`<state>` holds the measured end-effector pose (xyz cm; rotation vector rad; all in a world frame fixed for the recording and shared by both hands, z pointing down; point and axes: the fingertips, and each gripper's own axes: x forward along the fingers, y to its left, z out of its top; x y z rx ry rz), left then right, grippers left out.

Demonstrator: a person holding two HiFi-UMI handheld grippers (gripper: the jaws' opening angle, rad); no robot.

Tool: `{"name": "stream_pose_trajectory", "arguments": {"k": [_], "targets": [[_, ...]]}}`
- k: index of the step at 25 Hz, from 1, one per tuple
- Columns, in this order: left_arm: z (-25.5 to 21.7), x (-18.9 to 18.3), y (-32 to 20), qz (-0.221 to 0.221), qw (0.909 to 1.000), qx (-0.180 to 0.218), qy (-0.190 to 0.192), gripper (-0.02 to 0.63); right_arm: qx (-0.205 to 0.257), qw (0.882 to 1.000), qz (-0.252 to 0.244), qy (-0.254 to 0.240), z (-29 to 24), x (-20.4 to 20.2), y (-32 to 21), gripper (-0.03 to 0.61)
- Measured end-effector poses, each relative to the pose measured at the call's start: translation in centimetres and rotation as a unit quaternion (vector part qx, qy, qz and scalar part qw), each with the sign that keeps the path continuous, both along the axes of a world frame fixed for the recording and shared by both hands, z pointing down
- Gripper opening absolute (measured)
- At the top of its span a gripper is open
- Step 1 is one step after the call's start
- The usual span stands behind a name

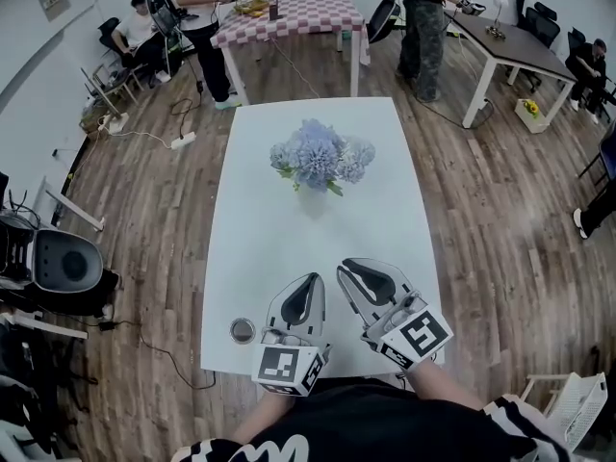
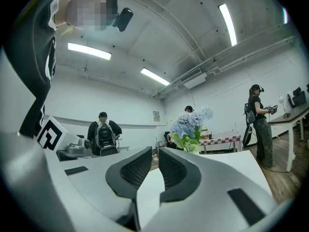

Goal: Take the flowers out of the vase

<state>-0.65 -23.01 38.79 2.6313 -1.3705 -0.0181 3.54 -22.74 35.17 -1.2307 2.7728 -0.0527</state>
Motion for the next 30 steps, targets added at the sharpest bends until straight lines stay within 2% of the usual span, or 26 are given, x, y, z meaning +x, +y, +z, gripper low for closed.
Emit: {"name": "stream_pose_trajectory", "arguments": {"k": [1, 3, 10, 20, 30], "targets": [[0.3, -0.2, -0.3, 0.001, 1.0, -0.003, -0.001, 0.005, -0.005, 1.0, 0.0, 0.003, 0.3, -0.1, -0.6, 0.045], [0.8, -0.6, -0.8, 0.001, 1.0, -0.008, -0.003, 0.005, -0.011, 1.0, 0.003, 0.008, 0.8, -0.3, -1.6, 0.121], [1.8, -1.6, -2.5, 0.001, 0.9997, -0.022, -0.008, 0.005, -0.011, 0.999, 0.036, 0.024, 1.3, 0.2, -5.3, 0.207], [2.6, -2.8, -4.0, 0.002, 0.9993, -0.038, -0.009, 0.005, -0.003, 0.996, 0.082, 0.034, 0.1, 1.5, -10.7, 0.264], [4.0, -3.5, -4.6, 0.009, 0.9983, -0.055, -0.016, 0.005, -0.006, 0.995, 0.084, 0.044, 0.1, 1.0, -14.1, 0.27]]}}
